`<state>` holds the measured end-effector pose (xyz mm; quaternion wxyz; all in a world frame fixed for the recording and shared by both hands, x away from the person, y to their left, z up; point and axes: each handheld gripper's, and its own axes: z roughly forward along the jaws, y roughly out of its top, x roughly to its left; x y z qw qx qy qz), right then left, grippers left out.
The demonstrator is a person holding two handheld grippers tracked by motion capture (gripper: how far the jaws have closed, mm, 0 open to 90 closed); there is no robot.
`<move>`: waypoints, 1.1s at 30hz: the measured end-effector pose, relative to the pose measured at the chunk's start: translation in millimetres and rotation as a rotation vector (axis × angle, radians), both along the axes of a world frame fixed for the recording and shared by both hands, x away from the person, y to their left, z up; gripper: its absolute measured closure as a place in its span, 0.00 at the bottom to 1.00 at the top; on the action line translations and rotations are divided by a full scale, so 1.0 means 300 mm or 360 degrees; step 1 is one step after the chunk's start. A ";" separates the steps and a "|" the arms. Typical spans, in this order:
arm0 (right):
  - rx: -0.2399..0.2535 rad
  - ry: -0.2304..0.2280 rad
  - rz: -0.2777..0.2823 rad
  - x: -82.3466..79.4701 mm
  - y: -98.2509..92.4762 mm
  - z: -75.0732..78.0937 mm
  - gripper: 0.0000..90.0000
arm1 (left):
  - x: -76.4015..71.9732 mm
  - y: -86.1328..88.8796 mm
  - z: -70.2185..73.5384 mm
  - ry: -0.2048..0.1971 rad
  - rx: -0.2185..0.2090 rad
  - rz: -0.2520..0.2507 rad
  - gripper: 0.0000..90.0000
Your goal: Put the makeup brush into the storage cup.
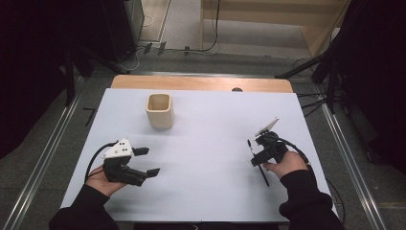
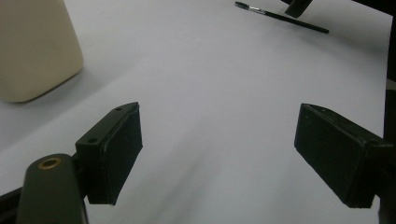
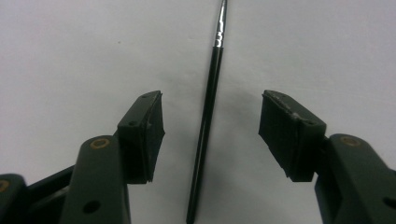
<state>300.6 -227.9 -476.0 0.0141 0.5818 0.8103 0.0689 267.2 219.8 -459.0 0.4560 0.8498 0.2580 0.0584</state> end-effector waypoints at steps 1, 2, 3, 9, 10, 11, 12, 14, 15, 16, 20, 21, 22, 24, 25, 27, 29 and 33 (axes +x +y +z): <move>-0.0002 0.0001 -0.0010 0.000 0.000 -0.003 0.49 | 0.000 0.000 0.000 -0.0002 0.0001 0.0001 0.18; -0.0008 0.0005 -0.0020 -0.001 0.000 -0.009 0.51 | 0.000 0.000 0.000 -0.0001 0.0000 0.0002 0.18; -0.0011 0.0014 -0.0041 -0.001 0.003 -0.017 0.52 | 0.000 0.000 0.000 -0.0002 -0.0002 0.0002 0.18; -0.0050 0.0039 -0.0067 -0.002 0.023 -0.044 0.59 | -0.001 0.000 0.002 -0.0004 -0.0005 0.0002 0.18; -0.0067 0.0030 -0.0066 -0.003 0.027 -0.044 0.60 | -0.001 0.001 0.002 -0.0005 -0.0005 0.0002 0.18; -0.0085 0.0031 -0.0067 -0.004 0.031 -0.044 0.60 | -0.001 0.001 0.002 -0.0005 -0.0005 0.0004 0.18; -0.0092 0.0026 -0.0066 -0.005 0.034 -0.045 0.61 | -0.001 0.001 0.002 -0.0005 -0.0005 0.0004 0.18; -0.0099 0.0029 -0.0086 -0.007 0.040 -0.044 0.65 | -0.001 0.001 0.002 -0.0005 -0.0006 0.0004 0.18; -0.0097 0.0029 -0.0089 -0.008 0.044 -0.043 0.68 | -0.001 0.002 0.003 -0.0008 -0.0005 0.0004 0.18; -0.0097 0.0025 -0.0081 -0.011 0.049 -0.043 0.73 | -0.001 0.002 0.003 -0.0009 -0.0005 0.0005 0.18; -0.0086 0.0040 -0.0085 -0.014 0.052 -0.041 0.80 | -0.001 0.003 0.004 -0.0009 -0.0013 0.0003 0.18; -0.0075 0.0046 -0.0090 -0.014 0.048 -0.041 0.84 | -0.001 0.003 0.004 -0.0011 -0.0012 0.0001 0.18; -0.0080 0.0047 -0.0091 -0.013 0.045 -0.040 0.91 | -0.001 0.004 0.005 -0.0012 -0.0015 -0.0001 0.18; -0.0065 0.0048 -0.0093 -0.012 0.035 -0.041 0.94 | -0.001 0.004 0.005 -0.0013 -0.0016 0.0000 0.18; -0.0059 0.0052 -0.0092 -0.011 0.029 -0.041 0.95 | -0.001 0.004 0.005 -0.0011 -0.0015 0.0000 0.18; -0.0045 0.0054 -0.0088 -0.010 0.025 -0.042 0.96 | -0.001 0.003 0.004 -0.0010 -0.0015 0.0001 0.18; -0.0032 0.0056 -0.0087 -0.009 0.021 -0.042 0.96 | -0.002 0.003 0.004 -0.0010 -0.0013 0.0000 0.18; 0.0019 0.0069 -0.0086 -0.005 0.005 -0.043 0.96 | 0.001 0.003 0.002 0.0004 -0.0012 0.0013 0.18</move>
